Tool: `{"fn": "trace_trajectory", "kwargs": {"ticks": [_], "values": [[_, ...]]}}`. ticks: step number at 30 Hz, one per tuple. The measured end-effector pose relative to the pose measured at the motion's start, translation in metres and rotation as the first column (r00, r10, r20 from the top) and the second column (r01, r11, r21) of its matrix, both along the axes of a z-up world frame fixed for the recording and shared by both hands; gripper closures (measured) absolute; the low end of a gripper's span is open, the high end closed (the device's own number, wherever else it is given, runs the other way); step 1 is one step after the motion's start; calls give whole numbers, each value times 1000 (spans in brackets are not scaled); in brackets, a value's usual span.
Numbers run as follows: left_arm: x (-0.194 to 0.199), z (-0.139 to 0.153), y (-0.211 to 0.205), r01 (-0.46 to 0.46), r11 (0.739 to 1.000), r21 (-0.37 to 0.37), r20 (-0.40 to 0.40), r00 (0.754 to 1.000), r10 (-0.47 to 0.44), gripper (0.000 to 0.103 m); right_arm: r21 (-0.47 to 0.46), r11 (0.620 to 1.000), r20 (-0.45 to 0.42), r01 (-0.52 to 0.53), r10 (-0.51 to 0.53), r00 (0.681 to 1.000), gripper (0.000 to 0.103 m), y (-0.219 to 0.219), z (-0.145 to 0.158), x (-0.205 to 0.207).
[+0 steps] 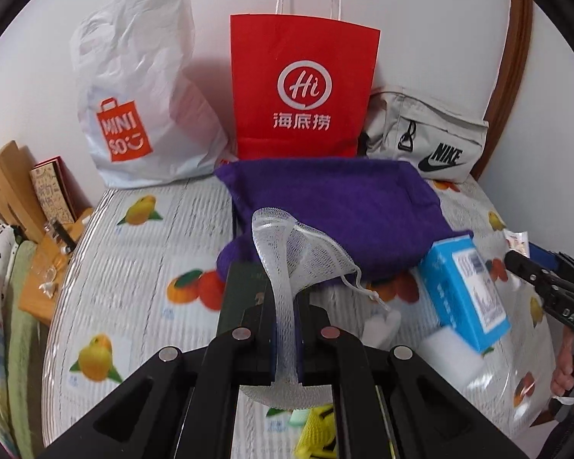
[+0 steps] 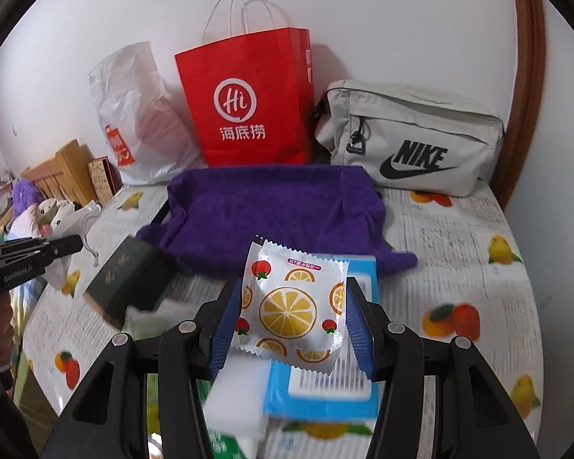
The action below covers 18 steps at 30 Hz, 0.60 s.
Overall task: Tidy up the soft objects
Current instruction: 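Lower the mesh bag and sachet onto the purple towel and open both tools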
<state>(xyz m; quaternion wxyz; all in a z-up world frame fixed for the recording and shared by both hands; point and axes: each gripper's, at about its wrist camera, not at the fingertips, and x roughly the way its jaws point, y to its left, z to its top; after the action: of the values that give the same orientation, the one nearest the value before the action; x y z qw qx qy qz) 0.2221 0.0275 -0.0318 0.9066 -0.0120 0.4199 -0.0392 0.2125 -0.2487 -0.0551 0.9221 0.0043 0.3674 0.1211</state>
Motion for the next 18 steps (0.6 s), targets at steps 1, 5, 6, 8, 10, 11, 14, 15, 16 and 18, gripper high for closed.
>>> {"fn": "trace_trajectory", "kwargs": {"ticks": [1,5,6,8,10,11,14,15,16,18], "values": [[7,1,-1,-3,1000,-4,1,1000,3,96,-1,1000,-1,-2,2,1000,51,1,1,7],[27,0,-3,-5,1000,-17,-3,1000,5,96,-13,999,-11,-30,29,1000,51,8,1,33],[30,-1,-3,-6,1000,-19,-4,1000,6,96,-16,999,-12,-32,31,999,51,9,1,38],[40,-3,-5,-7,1000,-22,-8,1000,7,96,-15,999,-15,-42,41,999,51,10,0,49],[49,-6,-7,-8,1000,-20,-13,1000,7,96,-12,999,-19,-47,47,999,51,11,-2,58],[55,-8,-7,-9,1000,-20,-20,1000,8,96,-12,999,-21,-50,49,999,51,12,-3,63],[69,-15,-9,-11,1000,-17,-38,999,11,96,-10,998,-30,-58,57,998,51,14,-8,77],[73,-17,-8,-14,1000,-17,-43,999,13,96,-7,998,-34,-59,59,998,51,14,-10,83],[79,-20,-8,-16,1000,-19,-52,999,15,96,-3,998,-42,-62,62,997,51,14,-13,89],[89,-24,-6,-25,999,-26,-61,998,23,96,5,998,-56,-66,67,996,51,15,-18,100]]}}
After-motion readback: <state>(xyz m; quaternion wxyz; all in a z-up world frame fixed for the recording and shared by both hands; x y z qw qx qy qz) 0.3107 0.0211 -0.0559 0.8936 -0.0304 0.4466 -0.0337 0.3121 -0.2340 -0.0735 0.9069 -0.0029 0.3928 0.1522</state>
